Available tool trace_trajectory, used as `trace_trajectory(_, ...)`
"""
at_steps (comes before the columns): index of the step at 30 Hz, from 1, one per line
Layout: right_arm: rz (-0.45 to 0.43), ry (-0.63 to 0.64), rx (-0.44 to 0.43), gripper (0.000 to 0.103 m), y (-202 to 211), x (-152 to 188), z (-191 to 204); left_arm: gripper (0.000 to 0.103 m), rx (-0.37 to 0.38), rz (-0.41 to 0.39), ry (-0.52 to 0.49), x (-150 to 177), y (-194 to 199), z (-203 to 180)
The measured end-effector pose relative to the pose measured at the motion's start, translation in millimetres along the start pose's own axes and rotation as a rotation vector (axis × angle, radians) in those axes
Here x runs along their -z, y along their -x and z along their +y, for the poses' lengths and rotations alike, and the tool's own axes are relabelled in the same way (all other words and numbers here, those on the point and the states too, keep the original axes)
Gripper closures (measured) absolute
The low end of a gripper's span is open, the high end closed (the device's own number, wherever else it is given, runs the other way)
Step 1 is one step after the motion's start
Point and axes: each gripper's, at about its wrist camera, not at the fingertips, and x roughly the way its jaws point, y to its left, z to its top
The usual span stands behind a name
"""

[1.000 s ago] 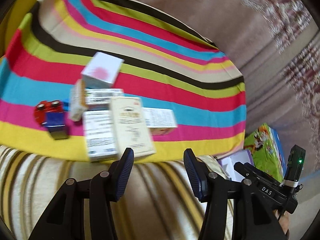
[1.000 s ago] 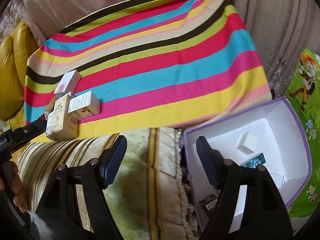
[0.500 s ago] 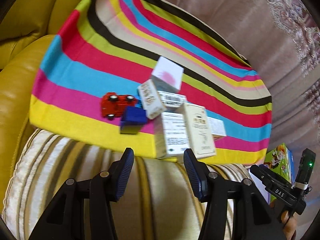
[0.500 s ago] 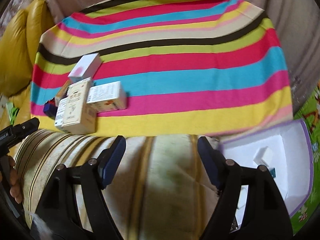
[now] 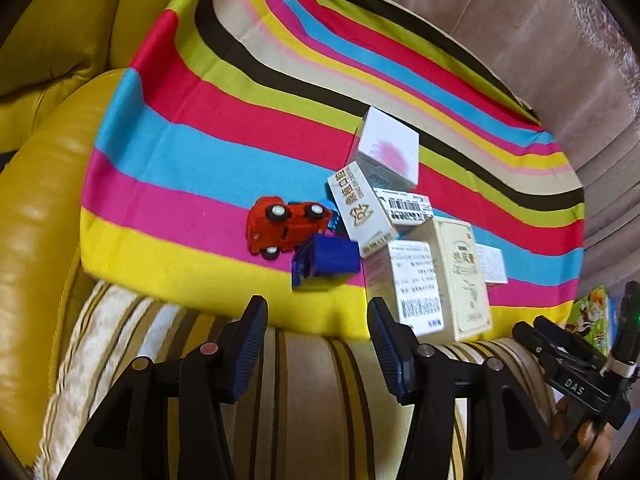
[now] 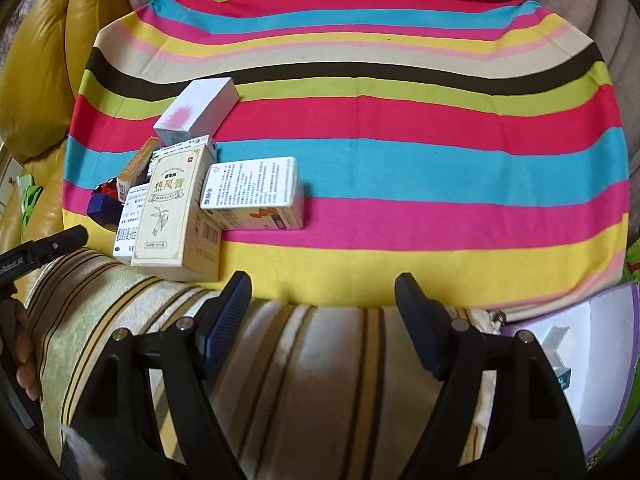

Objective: Organize rigid objects
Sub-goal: 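Close left tool on the dark blue cube while right tool grasps the white printed box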

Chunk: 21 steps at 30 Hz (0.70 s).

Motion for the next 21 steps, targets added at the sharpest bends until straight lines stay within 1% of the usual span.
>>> trace_trajectory(4,0.002,0.020,0.003,0.026,-8,-5,6,0.050,-0.040,0.023,-0.013,-12,-15,-4)
trace_trajectory(10,0.001,0.035,-0.005,0.026,-17,-12,10,0.050,-0.069,0.048,-0.023,-21,-33,-6)
trace_trajectory(12,0.008,0.044,-0.010,0.026,-21,-14,12,0.058,-0.053,0.055,-0.009,-24,-39,-3)
trace_trajectory(13,0.012,0.051,-0.011,0.026,-23,-16,14,0.067,-0.045,0.060,-0.003,-24,-42,-2)
trace_trajectory(14,0.016,0.057,-0.014,0.026,-26,-17,14,0.072,-0.042,0.062,0.001,-25,-43,-1)
trace_trajectory(19,0.017,0.087,-0.013,0.026,-32,-24,22,0.073,-0.011,0.049,0.015,-22,-42,5)
trace_trajectory(21,0.017,0.109,-0.015,0.024,-34,-26,28,0.073,0.004,0.041,0.027,-20,-41,8)
